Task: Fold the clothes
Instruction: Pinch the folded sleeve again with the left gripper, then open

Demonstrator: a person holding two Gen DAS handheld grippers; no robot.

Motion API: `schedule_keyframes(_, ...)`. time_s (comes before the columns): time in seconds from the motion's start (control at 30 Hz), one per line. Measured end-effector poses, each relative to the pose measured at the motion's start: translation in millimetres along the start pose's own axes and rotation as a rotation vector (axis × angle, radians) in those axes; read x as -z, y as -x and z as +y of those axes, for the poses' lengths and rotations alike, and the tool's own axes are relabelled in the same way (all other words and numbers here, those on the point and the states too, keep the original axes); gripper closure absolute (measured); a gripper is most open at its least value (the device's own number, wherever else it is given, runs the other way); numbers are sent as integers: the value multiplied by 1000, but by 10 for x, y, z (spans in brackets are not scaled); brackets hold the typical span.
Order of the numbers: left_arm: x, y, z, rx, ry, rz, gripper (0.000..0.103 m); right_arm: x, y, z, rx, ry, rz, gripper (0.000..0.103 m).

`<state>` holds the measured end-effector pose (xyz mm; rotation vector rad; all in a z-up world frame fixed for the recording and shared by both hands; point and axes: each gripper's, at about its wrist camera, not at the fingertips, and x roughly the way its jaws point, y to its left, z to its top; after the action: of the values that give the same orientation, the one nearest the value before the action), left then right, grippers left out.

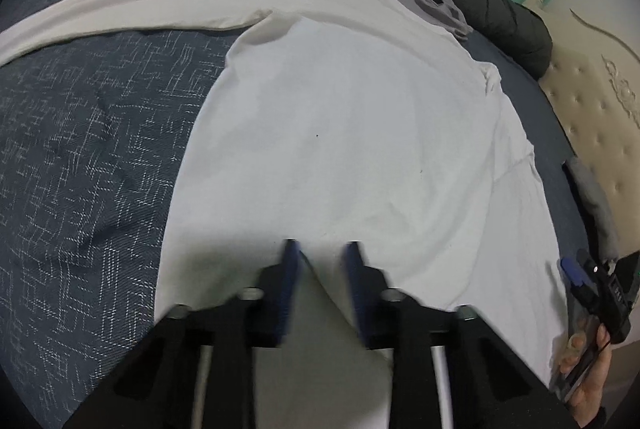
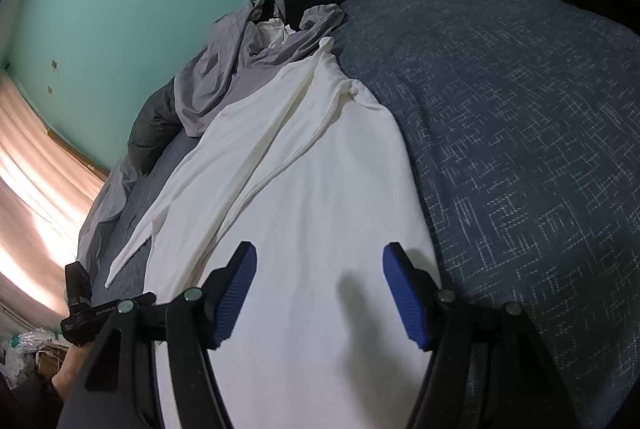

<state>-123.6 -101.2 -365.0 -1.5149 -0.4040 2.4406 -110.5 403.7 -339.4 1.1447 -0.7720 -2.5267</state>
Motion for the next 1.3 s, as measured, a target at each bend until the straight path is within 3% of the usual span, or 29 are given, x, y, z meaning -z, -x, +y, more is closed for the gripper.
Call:
schedule_keyframes(0.13, 19, 55, -3, 14, -22, -6, 99, 8, -2, -1, -2, -3, 3, 36)
schedule_keyframes(0.4, -62, 360, 62, 21, -15, -73, 99, 6, -1, -10, -3, -7, 5, 36)
schedule_keyframes(0.6, -171, 578, 218, -56, 15, -134, 99, 9, 14, -21, -4, -8, 3, 36)
schedule_keyframes(0.9, -344, 296, 490, -65, 92, -54, 99, 8, 6, -38, 3, -7, 6, 36)
schedule_keyframes(1.03, -336, 304, 530, -59, 108, -51, 94, 9, -7, -31, 1, -1, 12, 36)
schedule_keyframes(1.1, -307, 339, 548, -65, 121, -40, 89, 11, -8, -24, -2, 1, 13, 36)
schedule_keyframes(1.2, -234, 372, 521, -35, 105, -29, 68, 17, -7, -11, -4, 5, 13, 36)
schedule_keyframes(1.3, -157, 348, 448, -13, 81, -6, 65, 26, -2, -6, -3, 6, 13, 36)
